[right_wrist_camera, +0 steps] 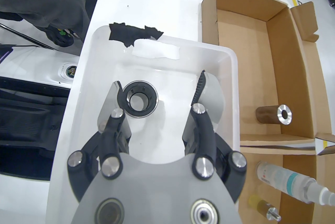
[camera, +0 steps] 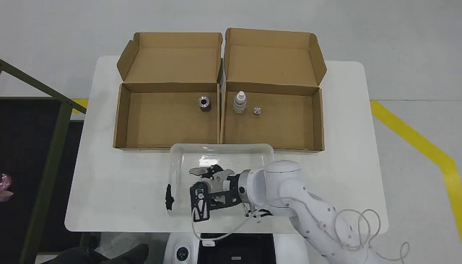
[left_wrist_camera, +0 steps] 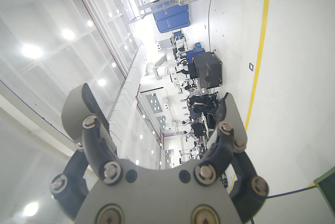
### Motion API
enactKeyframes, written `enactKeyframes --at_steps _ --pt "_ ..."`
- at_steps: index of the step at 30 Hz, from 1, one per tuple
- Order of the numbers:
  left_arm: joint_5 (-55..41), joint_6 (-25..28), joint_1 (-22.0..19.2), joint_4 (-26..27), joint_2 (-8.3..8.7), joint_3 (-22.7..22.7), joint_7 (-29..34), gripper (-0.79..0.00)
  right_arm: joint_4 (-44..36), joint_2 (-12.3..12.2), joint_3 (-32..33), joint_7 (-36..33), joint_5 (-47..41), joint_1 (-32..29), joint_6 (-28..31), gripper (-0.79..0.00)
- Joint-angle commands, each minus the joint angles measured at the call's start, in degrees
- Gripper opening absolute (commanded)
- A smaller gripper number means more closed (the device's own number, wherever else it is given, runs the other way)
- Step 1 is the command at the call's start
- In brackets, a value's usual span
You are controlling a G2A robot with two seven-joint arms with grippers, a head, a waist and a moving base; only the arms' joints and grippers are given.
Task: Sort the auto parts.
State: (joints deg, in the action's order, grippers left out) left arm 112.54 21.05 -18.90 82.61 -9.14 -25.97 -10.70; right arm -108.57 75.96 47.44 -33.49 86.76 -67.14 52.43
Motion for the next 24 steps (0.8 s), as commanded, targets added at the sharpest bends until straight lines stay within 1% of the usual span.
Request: enactKeyframes --at_steps 1,4,10,16,20,22,24 --pt "0.00 0.00 0.00 0.00 0.00 0.00 0.00 0.000 0.60 -0.12 -0.19 0.22 0.29 -0.15 0.06 -0.305" --pt "0.00 0.00 0.00 0.00 0.00 0.00 0.00 0.000 1.66 -0.19 -0.63 0.67 0.70 0.24 -0.07 -0.311" --pt "0.00 0.00 0.00 0.00 0.00 0.00 0.00 0.000 3.63 -0.11 -2.13 0.85 1.27 1.77 -0.10 -0.280" --pt "0.00 0.00 0.00 0.00 0.00 0.00 0.00 0.000 7.16 0.26 -4.01 1.39 1.85 3.64 -1.16 -0.317" --pt "0.00 0.00 0.00 0.00 0.00 0.00 0.00 0.000 9.66 0.66 -5.31 2.00 1.54 5.12 -1.74 -0.314" --pt "0.00 0.00 0.00 0.00 0.00 0.00 0.00 0.000 10.63 0.85 -5.85 2.27 1.36 5.82 -2.04 -0.299" --pt "0.00 0.00 0.00 0.00 0.00 0.00 0.00 0.000 11.52 1.02 -6.30 2.57 1.17 6.38 -2.39 -0.262"
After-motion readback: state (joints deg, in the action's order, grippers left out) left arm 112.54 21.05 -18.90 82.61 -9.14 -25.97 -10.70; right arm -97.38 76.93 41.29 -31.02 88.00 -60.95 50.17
